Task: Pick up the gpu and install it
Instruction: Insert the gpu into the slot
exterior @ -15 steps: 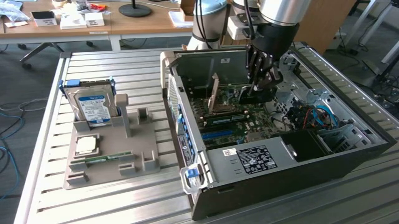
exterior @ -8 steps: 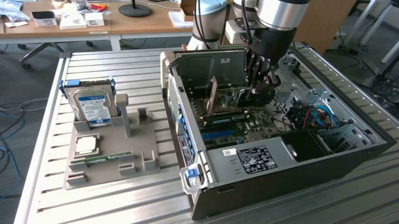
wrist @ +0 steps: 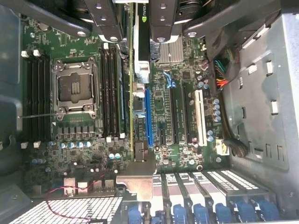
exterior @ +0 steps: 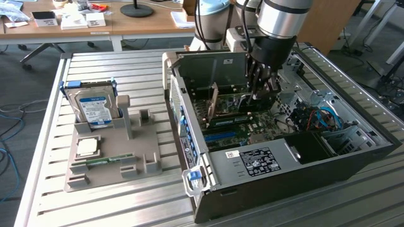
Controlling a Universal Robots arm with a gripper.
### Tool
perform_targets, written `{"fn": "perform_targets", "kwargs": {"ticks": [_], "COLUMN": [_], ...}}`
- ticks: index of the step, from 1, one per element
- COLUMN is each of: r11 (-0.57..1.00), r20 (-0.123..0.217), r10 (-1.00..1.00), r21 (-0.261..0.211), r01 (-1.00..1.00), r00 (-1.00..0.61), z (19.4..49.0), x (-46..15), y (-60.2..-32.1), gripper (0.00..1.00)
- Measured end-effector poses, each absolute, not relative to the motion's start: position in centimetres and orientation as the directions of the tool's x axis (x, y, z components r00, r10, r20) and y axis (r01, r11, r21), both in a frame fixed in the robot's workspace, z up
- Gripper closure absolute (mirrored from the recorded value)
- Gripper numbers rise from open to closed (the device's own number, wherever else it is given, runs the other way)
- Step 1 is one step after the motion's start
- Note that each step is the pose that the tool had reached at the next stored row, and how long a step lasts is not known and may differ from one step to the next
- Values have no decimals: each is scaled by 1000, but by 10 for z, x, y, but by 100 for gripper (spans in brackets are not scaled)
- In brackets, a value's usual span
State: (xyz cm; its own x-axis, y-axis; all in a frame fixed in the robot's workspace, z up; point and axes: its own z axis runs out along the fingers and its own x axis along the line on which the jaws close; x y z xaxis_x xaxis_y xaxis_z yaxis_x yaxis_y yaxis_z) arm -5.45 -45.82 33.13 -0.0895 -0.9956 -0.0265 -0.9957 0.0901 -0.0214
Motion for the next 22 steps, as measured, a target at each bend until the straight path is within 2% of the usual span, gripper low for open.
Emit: {"fn": "perform_targets", "kwargs": {"ticks": [22], "r11": [66], "r20": [-26], "r10": [-998], "r21": [-21], "r01": [-998], "r00": [-65], "z": [303], "x": [-60], "y": [-458], "gripper": [73]}}
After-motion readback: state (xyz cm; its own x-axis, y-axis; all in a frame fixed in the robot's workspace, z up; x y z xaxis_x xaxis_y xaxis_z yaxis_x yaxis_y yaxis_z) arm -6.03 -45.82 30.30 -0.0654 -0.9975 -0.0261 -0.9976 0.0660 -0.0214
